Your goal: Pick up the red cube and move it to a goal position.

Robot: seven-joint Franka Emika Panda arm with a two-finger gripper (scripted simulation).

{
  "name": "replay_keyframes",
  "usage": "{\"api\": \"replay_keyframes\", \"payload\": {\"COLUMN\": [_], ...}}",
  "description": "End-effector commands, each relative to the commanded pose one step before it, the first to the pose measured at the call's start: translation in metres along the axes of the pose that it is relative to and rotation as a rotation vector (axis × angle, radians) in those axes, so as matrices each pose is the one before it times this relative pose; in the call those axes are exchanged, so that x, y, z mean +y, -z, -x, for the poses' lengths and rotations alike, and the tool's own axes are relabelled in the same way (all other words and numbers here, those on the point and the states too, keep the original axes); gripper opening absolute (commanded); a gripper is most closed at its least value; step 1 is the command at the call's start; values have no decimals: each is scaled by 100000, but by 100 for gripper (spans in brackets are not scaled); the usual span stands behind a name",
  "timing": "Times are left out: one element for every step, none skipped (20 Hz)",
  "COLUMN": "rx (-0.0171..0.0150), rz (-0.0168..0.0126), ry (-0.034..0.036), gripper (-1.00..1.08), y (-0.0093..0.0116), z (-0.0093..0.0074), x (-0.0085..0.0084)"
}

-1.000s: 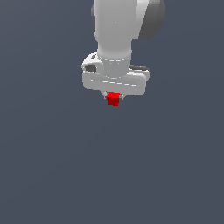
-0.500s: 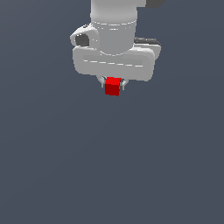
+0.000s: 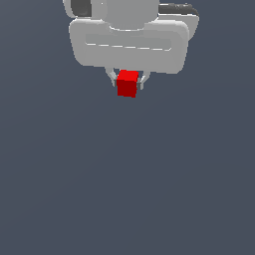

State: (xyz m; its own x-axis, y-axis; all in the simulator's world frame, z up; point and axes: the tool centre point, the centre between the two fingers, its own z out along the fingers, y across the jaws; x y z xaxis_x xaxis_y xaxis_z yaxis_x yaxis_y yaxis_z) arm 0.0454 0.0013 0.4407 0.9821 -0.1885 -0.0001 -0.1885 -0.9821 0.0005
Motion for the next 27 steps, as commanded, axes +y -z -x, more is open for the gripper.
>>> {"api": "replay_keyframes", "payload": {"rx": [14,0,1,0,0,0,0,0,0,0,0,0,0,0,0,0,0,0,0,0,0,0,0,0,0,0,0], "rz": [1,0,-48,0,0,0,0,0,0,0,0,0,0,0,0,0,0,0,0,0,0,0,0,0,0,0,0], "ry": [6,0,11,0,0,0,0,0,0,0,0,0,0,0,0,0,0,0,0,0,0,0,0,0,0,0,0], "gripper": [-100,-100,-100,-100,-100,-100,-100,-100,-100,-100,-100,-100,-100,-100,-100,-100,-100,-100,-100,-100,-100,-100,-100,-100,-100,-100,-100], "y": [1172,413,404,382,367,352,337,318,289,262,236,213,191,170,151,134,118,103,89,76,64,53,42,32,23,14,4], "z": [-415,-159,-152,-150,-145,-140,-136,-129,-119,-109,-99,-90,-82,-74,-67,-60,-54,-48,-42,-36,-31,-26,-21,-16,-12,-7,-2], "x": [-34,-14,1,-14,-13,-13,-13,-12,-12,-11,-10,-10,-9,-8,-8,-7,-7,-6,-5,-5,-4,-4,-3,-2,-2,-1,0]}}
